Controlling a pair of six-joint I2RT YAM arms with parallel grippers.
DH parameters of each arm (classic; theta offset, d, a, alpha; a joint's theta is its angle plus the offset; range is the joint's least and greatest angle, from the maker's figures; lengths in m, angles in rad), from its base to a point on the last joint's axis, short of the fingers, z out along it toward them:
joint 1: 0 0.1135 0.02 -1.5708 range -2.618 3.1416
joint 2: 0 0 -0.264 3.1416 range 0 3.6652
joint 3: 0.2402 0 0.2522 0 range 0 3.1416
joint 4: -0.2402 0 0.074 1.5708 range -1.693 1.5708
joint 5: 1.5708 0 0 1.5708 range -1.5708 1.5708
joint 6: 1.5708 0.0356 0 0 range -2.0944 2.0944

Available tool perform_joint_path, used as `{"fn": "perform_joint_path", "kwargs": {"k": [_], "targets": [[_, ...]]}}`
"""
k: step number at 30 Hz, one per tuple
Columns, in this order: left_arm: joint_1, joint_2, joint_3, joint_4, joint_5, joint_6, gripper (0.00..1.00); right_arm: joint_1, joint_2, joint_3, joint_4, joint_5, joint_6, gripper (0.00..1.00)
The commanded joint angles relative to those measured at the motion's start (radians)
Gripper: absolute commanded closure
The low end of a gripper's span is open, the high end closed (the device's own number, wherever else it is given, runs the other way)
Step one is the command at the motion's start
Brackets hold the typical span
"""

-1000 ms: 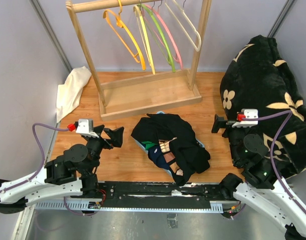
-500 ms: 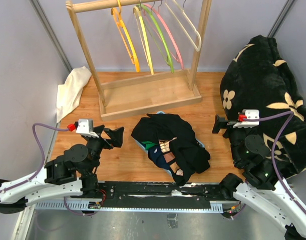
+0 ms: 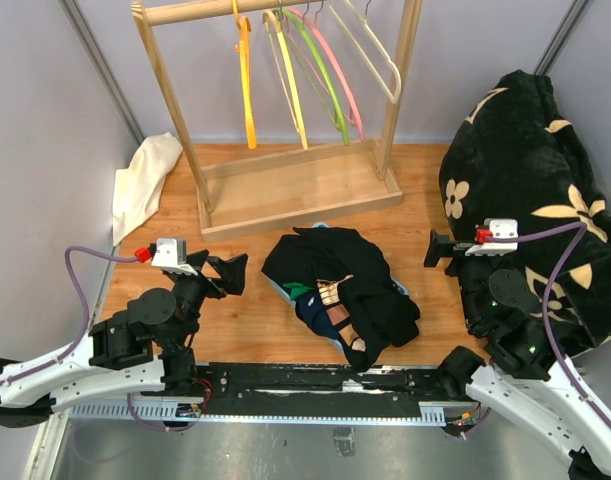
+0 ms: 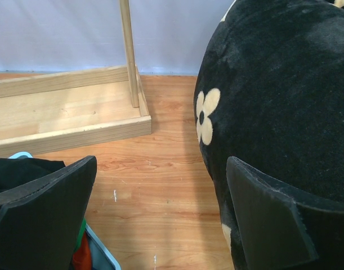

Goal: Remove the t-shirt from the hanger
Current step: Reset both arms

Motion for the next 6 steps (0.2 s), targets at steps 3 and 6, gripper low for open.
{"fn": "perform_joint_path", "kwargs": {"k": [3, 6], "targets": [[-0.005, 0.004, -0.001, 0.028, -0.021, -0.005, 0.0, -0.01, -0.007, 0.031, 0.002, 0.009, 0.009, 0.02], [-0.005, 0.004, -0.001, 0.028, -0.026, -0.013, 0.0, -0.01, -0.006, 0.031, -0.001, 0.008, 0.009, 0.02]]}}
